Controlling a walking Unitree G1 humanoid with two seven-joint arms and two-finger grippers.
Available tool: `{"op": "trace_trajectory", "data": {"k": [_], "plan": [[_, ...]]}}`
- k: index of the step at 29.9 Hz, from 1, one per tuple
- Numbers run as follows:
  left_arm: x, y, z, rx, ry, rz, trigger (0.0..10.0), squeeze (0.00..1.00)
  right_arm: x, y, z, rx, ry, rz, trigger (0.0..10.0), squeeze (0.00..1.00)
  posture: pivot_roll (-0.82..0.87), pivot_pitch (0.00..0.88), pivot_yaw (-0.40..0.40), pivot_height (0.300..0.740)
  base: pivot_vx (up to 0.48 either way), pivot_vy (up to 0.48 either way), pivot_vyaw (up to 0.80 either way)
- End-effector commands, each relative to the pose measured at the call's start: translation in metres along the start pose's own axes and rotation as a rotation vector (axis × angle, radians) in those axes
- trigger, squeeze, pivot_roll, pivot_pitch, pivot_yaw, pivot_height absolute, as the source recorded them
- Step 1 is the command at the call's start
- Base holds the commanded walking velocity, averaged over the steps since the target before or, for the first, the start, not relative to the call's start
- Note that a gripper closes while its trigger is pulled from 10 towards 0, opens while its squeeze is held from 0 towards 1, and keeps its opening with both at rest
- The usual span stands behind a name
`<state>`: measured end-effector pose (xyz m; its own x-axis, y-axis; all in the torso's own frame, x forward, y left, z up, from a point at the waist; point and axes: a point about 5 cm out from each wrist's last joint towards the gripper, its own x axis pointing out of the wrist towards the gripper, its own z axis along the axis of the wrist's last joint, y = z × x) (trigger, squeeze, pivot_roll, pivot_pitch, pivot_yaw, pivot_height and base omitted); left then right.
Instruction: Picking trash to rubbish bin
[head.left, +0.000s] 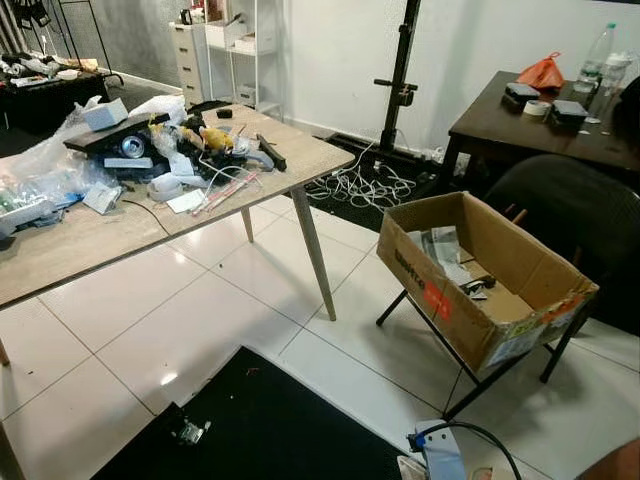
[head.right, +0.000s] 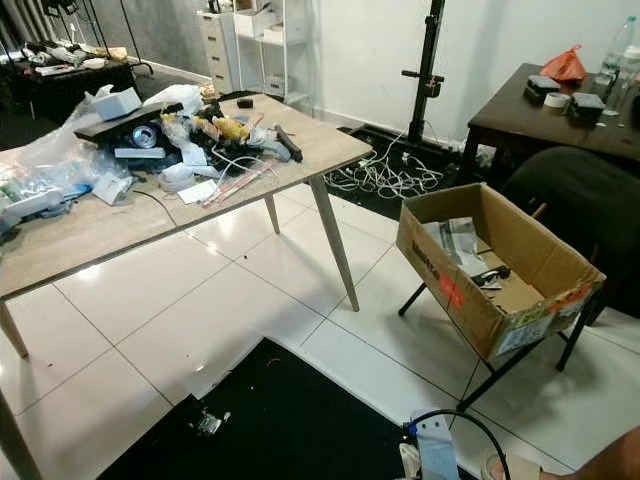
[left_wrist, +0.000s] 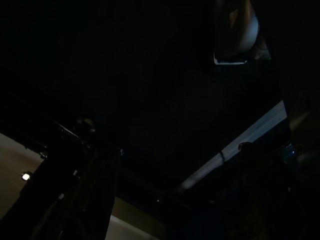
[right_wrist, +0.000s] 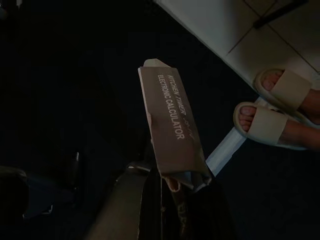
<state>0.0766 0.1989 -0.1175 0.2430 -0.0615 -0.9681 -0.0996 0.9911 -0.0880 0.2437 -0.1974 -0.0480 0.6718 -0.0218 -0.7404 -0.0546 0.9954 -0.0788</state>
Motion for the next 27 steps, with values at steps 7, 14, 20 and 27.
{"op": "trace_trajectory", "data": {"k": [7,14,20,27], "plan": [[-0.0013,-0.0146,0.0642,0.01,-0.267,-0.077,10.0,0.0,-0.001,-0.002,-0.0068,0.004,0.025,-0.008,10.0,0.0,-0.08,0.113,0.021,0.74,0.306,0.0,0.0],[-0.0008,-0.0157,0.0618,0.012,-0.26,-0.078,10.0,0.0,-0.0017,-0.0017,-0.0115,-0.002,0.039,-0.008,10.0,0.0,-0.08,0.105,0.018,0.74,0.308,0.0,0.0],[-0.0009,-0.0161,0.0629,0.017,-0.262,-0.079,10.0,0.0,-0.0019,-0.0038,-0.0113,-0.008,0.041,-0.014,10.0,0.0,-0.08,0.103,0.017,0.74,0.306,0.0,0.0],[-0.0009,-0.0164,0.0632,0.02,-0.263,-0.081,10.0,0.0,-0.002,-0.0046,-0.0113,-0.01,0.041,-0.016,10.0,0.0,-0.08,0.101,0.018,0.74,0.307,0.0,0.0]]}}
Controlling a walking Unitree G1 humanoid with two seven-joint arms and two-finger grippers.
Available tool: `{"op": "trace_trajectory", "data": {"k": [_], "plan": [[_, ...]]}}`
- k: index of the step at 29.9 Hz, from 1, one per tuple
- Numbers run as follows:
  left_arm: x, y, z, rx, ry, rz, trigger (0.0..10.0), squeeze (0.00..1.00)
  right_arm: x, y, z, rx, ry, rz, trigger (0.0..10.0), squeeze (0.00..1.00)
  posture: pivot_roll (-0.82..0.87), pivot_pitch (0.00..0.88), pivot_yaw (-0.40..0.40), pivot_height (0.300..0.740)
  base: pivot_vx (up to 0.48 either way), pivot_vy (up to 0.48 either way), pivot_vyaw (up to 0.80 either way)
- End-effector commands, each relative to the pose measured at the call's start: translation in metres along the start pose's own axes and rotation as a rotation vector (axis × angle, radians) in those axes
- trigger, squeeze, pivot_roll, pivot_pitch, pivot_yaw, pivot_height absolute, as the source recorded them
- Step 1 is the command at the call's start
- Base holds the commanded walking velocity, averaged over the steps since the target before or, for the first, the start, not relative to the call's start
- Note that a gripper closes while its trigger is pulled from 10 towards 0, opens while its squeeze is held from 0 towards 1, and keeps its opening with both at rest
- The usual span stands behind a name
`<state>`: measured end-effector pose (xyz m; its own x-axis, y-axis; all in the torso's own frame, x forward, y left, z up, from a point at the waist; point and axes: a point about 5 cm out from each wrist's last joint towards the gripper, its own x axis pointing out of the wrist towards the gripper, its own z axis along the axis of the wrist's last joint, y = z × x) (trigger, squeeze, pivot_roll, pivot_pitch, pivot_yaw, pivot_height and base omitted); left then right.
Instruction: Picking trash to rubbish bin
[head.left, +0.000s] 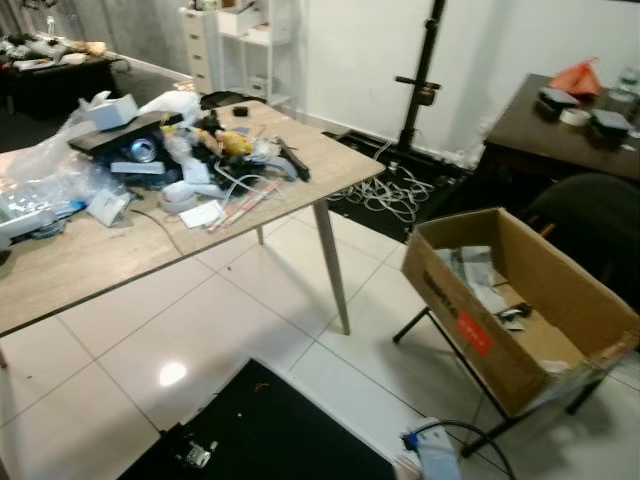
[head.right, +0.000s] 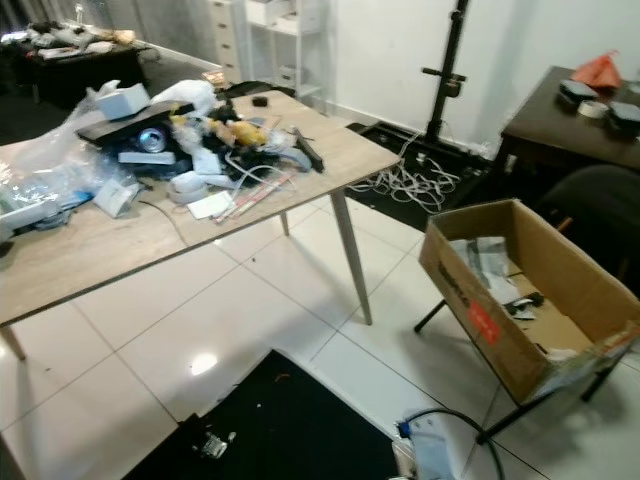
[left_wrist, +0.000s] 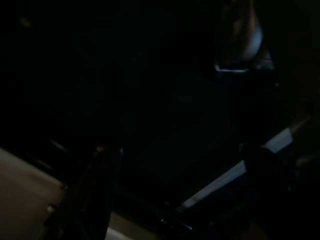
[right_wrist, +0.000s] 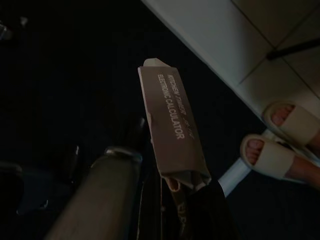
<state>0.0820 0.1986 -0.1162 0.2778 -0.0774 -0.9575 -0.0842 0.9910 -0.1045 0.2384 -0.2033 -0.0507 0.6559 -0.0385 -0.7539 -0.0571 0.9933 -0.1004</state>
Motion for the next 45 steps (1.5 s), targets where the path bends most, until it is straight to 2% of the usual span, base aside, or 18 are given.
{"op": "trace_trajectory", "data": {"k": [1,6,28,41,45], "plan": [[0.0014,-0.0152,0.0575,0.011,-0.228,-0.062,10.0,0.0,-0.0005,0.0008,-0.005,0.005,0.017,-0.002,10.0,0.0,-0.08,0.101,0.018,0.74,0.307,0.0,0.0],[0.0015,-0.0155,0.0568,0.011,-0.227,-0.065,10.0,0.0,-0.0005,0.0008,-0.0051,0.004,0.019,-0.002,10.0,0.0,-0.08,0.104,0.02,0.74,0.307,0.0,0.0],[0.0018,-0.0167,0.0551,0.014,-0.224,-0.072,10.0,0.0,-0.0006,-0.0009,-0.0054,0.003,0.021,-0.01,10.0,0.0,-0.09,0.109,0.022,0.74,0.307,0.0,-0.78],[0.0022,-0.0189,0.0551,0.02,-0.222,-0.077,10.0,0.0,-0.0003,-0.002,-0.0019,-0.002,0.008,-0.014,10.0,0.0,-0.09,0.112,0.023,0.74,0.307,0.0,0.0],[0.0022,-0.0188,0.0546,0.021,-0.221,-0.078,10.0,0.0,-0.0003,-0.0026,-0.0015,-0.002,0.007,-0.015,10.0,0.0,-0.09,0.113,0.024,0.74,0.307,0.0,-0.78]]}}
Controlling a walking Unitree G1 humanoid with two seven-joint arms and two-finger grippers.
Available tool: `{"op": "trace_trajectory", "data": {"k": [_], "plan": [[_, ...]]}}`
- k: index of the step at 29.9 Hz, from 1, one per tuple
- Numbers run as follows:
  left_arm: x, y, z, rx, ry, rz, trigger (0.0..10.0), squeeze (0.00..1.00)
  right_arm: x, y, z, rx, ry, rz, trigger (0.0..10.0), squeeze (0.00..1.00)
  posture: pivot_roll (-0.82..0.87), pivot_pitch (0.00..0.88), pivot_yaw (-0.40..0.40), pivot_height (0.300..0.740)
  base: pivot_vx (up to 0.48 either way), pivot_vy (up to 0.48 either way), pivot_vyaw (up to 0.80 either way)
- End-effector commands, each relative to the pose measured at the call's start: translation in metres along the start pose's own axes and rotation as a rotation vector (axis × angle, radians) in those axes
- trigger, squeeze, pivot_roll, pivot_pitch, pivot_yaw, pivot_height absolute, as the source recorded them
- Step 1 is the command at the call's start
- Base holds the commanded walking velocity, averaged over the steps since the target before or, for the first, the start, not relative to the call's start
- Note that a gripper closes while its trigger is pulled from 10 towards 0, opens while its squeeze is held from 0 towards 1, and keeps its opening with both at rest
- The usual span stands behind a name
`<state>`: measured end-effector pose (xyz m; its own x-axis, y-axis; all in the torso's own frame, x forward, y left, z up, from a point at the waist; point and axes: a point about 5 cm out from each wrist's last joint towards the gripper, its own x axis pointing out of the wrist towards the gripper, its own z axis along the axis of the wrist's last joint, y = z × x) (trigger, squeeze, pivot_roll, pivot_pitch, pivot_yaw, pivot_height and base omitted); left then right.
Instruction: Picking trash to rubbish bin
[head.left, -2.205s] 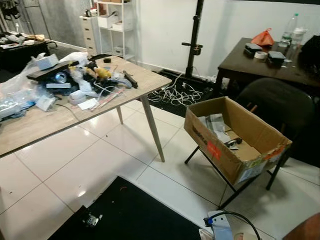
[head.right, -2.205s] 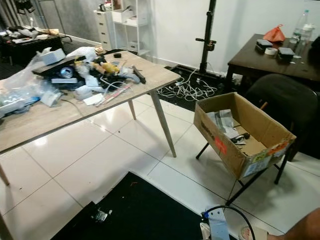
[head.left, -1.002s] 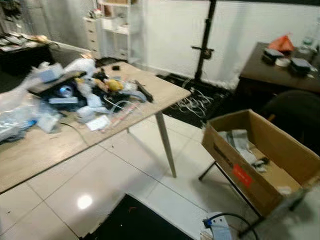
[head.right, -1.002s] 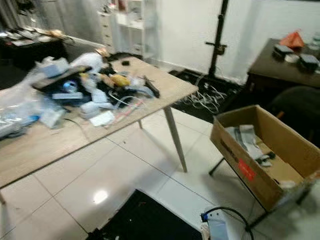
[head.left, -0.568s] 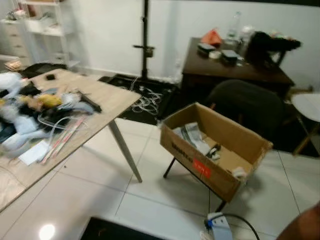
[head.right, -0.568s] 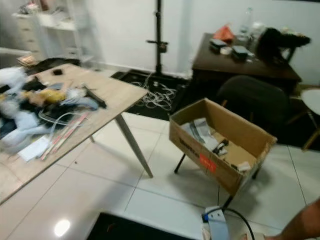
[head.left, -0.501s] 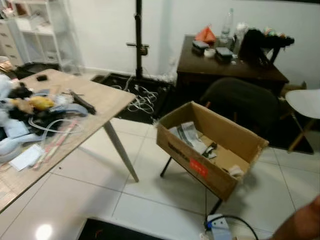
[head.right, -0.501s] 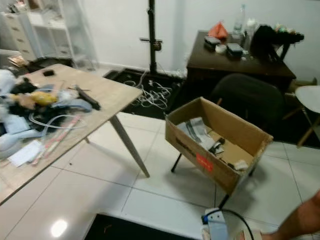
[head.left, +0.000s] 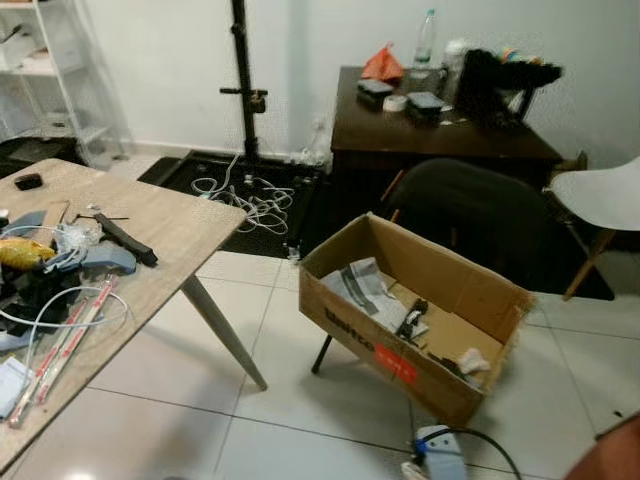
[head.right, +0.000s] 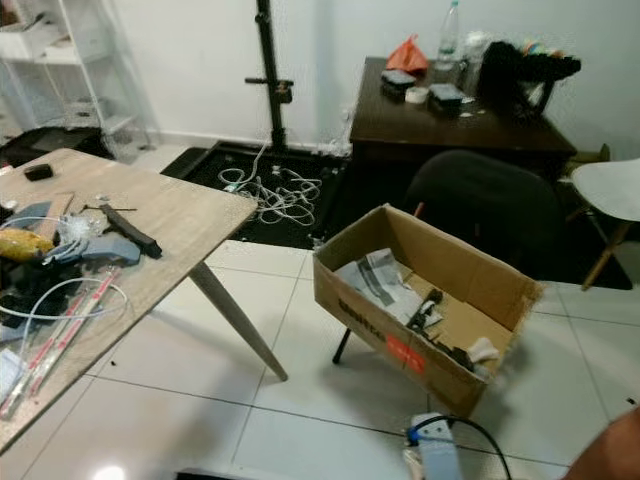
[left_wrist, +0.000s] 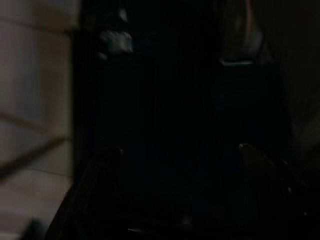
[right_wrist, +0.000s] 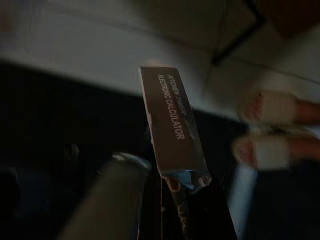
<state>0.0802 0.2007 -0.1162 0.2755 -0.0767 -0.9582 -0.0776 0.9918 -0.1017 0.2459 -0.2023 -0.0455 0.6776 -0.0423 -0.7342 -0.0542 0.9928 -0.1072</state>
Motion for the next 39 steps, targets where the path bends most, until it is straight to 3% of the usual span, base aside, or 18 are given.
{"op": "trace_trajectory", "data": {"k": [1,8,12,13,14,15,20,24,26,29,30,35,39], "plan": [[0.003,-0.021,0.056,0.014,-0.223,-0.078,10.0,0.0,-0.002,-0.003,-0.01,0.0,0.036,-0.008,10.0,0.0,-0.09,0.113,0.024,0.74,0.307,0.0,-0.78],[0.002,-0.02,0.056,0.017,-0.222,-0.079,10.0,0.0,0.0,-0.006,0.008,0.006,-0.048,-0.015,10.0,0.0,-0.1,0.116,0.024,0.74,0.307,0.0,-0.45],[0.002,-0.018,0.056,-0.006,-0.231,-0.074,10.0,0.0,0.0,-0.009,0.046,0.051,-0.216,0.0,10.0,0.0,-0.09,0.118,0.024,0.74,0.289,0.0,0.0],[0.002,-0.018,0.056,-0.006,-0.231,-0.074,10.0,0.0,0.0,-0.009,0.046,0.051,-0.216,0.0,10.0,0.0,-0.09,0.118,0.024,0.74,0.27,0.0,0.0],[0.002,-0.017,0.056,-0.03,-0.232,-0.066,10.0,0.0,-0.003,-0.013,0.083,0.079,-0.372,0.022,10.0,0.0,-0.1,0.123,0.026,0.74,0.0,0.0,0.0],[0.002,-0.017,0.056,-0.03,-0.232,-0.066,10.0,0.0,-0.003,-0.013,0.083,0.079,-0.372,0.022,10.0,0.0,-0.1,0.123,0.026,0.74,0.0,0.0,0.0],[0.002,-0.017,0.056,-0.016,-0.225,-0.067,10.0,0.0,-0.034,-0.015,0.189,0.079,-0.804,0.142,10.0,0.0,-0.11,0.13,0.029,0.74,0.0,0.0,0.0],[0.003,-0.02,0.056,-0.015,-0.224,-0.073,10.0,0.0,-0.054,-0.021,0.227,0.002,-0.948,0.128,10.0,0.0,-0.11,0.134,0.02,0.74,0.0,0.0,0.0],[0.003,-0.021,0.056,-0.015,-0.224,-0.075,10.0,0.0,-0.058,-0.023,0.233,-0.019,-0.967,0.112,10.0,0.0,-0.11,0.134,0.02,0.74,0.0,0.0,0.0],[0.004,-0.024,0.053,-0.019,-0.22,-0.083,10.0,0.0,-0.063,-0.043,0.24,-0.073,-0.97,-0.024,10.0,0.0,-0.11,0.139,0.015,0.74,0.0,0.0,0.0],[0.004,-0.024,0.053,-0.019,-0.22,-0.083,10.0,0.0,-0.063,-0.043,0.24,-0.073,-0.97,-0.024,10.0,0.0,-0.11,0.139,0.015,0.74,0.0,0.0,0.0],[0.004,-0.023,0.044,-0.012,-0.195,-0.087,10.0,0.0,-0.059,-0.055,0.229,-0.099,-0.914,-0.098,10.0,0.0,-0.12,0.148,0.017,0.74,0.0,0.0,0.0],[0.001,-0.011,0.035,-0.006,-0.175,-0.074,10.0,0.0,-0.055,-0.067,0.217,-0.083,-0.862,-0.166,10.0,0.0,-0.12,0.159,0.027,0.74,0.0,0.0,0.0]]}}
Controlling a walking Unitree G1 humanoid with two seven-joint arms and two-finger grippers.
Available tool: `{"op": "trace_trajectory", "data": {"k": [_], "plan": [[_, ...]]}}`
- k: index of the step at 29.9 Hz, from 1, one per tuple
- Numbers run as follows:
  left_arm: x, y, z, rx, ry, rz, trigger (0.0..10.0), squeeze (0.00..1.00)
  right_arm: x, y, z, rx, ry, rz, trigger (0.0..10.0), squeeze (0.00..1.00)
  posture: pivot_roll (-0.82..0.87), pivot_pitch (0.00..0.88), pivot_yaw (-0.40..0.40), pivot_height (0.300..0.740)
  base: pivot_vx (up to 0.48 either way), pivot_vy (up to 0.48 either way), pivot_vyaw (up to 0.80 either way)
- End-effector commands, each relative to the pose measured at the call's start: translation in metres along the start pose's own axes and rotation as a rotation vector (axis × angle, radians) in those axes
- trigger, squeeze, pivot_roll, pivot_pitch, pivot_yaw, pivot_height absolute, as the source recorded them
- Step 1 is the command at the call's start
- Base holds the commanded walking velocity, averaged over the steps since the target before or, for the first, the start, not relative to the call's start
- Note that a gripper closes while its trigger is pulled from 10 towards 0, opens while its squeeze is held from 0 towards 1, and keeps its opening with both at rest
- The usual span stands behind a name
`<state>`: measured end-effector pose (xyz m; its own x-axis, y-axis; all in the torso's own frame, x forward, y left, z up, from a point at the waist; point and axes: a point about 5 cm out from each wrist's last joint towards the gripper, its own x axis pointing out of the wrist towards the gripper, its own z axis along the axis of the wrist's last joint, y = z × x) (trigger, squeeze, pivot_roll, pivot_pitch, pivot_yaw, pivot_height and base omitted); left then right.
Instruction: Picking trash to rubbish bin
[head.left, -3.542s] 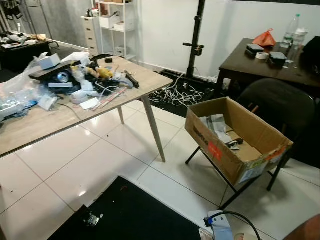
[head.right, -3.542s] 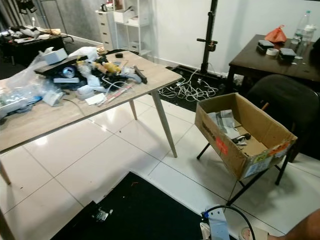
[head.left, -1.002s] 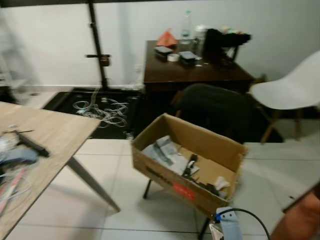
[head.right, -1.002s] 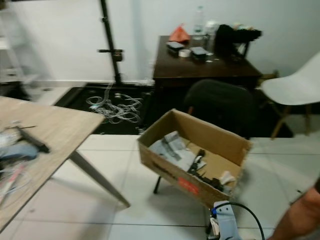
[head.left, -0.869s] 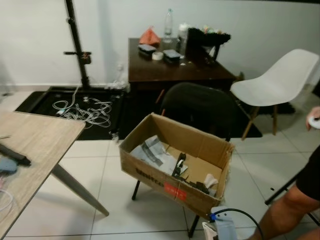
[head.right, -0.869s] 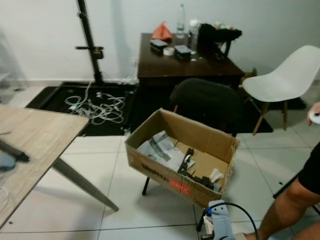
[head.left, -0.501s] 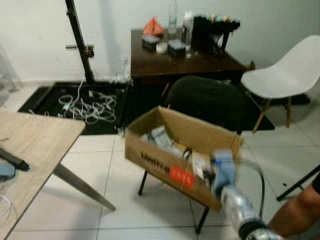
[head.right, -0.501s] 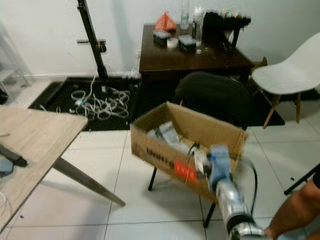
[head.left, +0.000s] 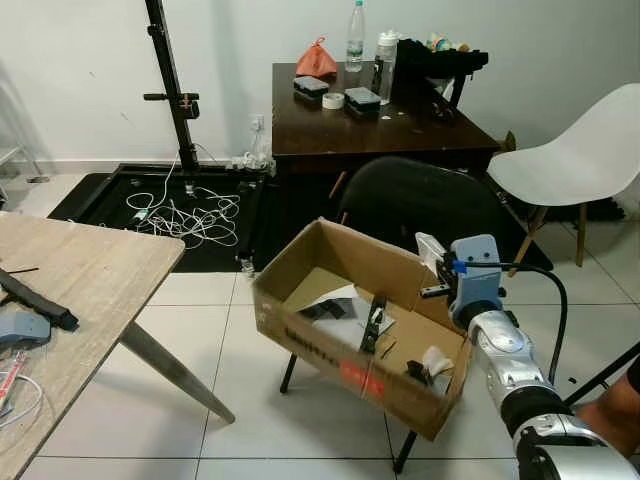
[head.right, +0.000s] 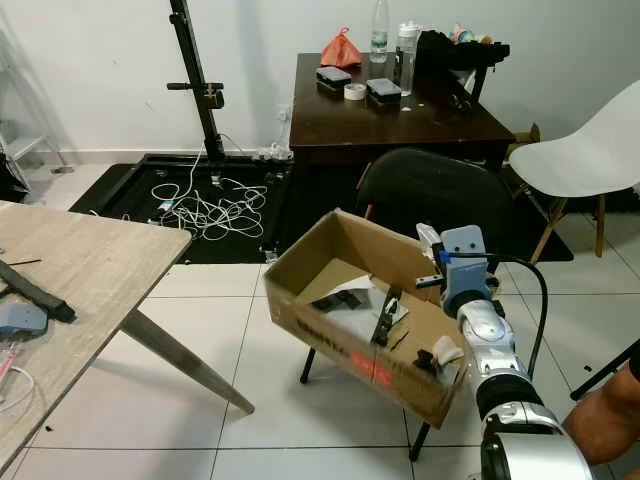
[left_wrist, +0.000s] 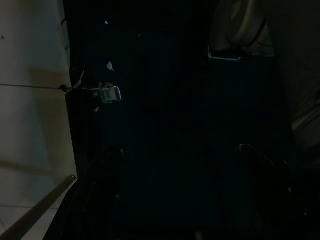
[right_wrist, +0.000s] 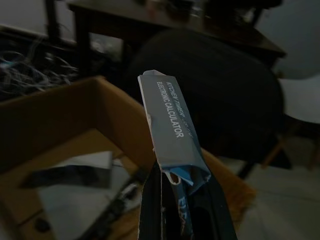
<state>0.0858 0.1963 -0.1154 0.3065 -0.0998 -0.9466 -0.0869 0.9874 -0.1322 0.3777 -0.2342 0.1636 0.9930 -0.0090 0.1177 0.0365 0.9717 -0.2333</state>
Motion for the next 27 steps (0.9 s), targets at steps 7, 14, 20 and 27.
{"op": "trace_trajectory", "data": {"k": [7,14,20,27], "plan": [[-0.002,0.004,0.023,0.021,-0.13,-0.033,10.0,0.0,-0.019,-0.018,-0.037,-0.066,0.172,-0.11,10.0,0.0,-0.12,0.184,0.041,0.74,0.0,0.0,0.0],[-0.003,0.008,0.015,0.034,-0.114,-0.029,10.0,0.0,-0.029,-0.02,-0.049,-0.052,0.196,-0.12,10.0,0.0,-0.11,0.234,0.067,0.74,0.0,0.0,0.0],[-0.005,0.013,0.007,0.041,-0.097,-0.025,10.0,0.0,-0.025,-0.008,-0.043,-0.007,0.148,-0.057,10.0,0.0,-0.1,0.254,0.077,0.74,0.0,0.0,0.0],[-0.007,0.016,0.006,0.038,-0.103,-0.025,10.0,0.0,-0.013,0.012,-0.028,0.026,0.088,0.043,10.0,0.02,-0.09,0.262,0.079,0.74,0.0,0.0,0.0]]}}
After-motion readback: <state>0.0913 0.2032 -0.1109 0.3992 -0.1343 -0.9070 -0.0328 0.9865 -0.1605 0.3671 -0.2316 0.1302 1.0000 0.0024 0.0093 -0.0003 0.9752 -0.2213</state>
